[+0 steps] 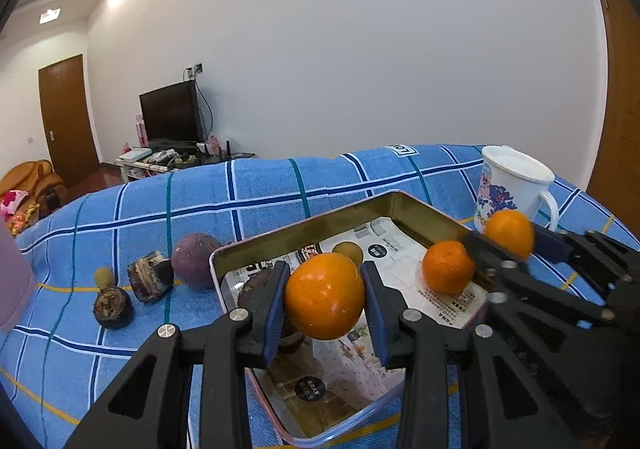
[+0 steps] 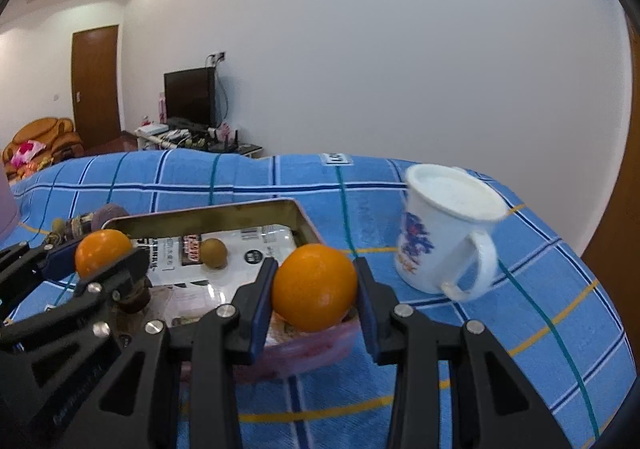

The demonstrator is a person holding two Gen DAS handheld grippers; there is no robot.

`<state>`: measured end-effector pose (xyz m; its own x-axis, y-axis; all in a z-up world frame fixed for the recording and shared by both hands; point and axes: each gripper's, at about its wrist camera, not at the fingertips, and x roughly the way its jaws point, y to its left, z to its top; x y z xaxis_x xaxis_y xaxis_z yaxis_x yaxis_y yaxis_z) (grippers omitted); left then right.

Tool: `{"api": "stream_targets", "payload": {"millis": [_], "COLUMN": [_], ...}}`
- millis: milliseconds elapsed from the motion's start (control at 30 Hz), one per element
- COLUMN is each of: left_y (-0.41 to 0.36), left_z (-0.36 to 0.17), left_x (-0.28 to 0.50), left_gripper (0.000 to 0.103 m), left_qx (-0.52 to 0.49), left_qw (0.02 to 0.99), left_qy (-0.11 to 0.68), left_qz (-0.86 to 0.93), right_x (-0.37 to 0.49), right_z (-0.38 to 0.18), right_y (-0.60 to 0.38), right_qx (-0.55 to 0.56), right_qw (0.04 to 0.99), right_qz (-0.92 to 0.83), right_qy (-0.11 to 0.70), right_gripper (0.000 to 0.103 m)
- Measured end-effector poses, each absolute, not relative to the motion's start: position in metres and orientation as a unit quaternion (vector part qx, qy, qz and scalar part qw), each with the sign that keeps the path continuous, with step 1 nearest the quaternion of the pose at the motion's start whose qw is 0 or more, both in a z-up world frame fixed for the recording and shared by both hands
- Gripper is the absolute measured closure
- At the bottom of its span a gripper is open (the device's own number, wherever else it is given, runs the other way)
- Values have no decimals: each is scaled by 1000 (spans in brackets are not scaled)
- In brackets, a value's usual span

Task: Organize fruits
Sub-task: 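Lower the orange into the pink tin and open the right tool, then lower the orange into the pink tin and open the left tool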

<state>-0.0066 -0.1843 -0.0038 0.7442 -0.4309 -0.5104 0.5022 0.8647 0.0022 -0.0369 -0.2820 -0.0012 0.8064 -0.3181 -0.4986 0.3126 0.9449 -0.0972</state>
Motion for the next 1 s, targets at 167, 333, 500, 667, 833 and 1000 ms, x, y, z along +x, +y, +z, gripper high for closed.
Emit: {"api": "stream_targets", "payload": {"millis": [167,333,500,667,833,1000], "left_y": [-180,-181,-183,-182,-182,-185], "left_z": [-5,-6,-6,-6,-6,-6], "left_x": [1,-1,-1,0,0,-1], "left_gripper": [66,66,66,66,65,65], "left_qx": [66,75,80,79,79,86], "left_qw": [929,928,929,928,927,925], "left_qy": [262,261,260,260,262,260], "left_qz": [-254,-255,-252,-255,-258,-262], "right_x": [-15,-9,-4,-3,-4,-14], "right_z": [-5,-7,-10,-11,-12,-10], "right_y": [-280,-287,-292,-295,-301,-315], "right_qx": [2,29,48,64,85,129], "right_qw": [947,946,944,945,944,947], "right_qz": [-152,-140,-121,-101,-88,-80], "right_qy": [283,290,303,304,306,284], "right_gripper": [62,62,61,60,50,33]}}
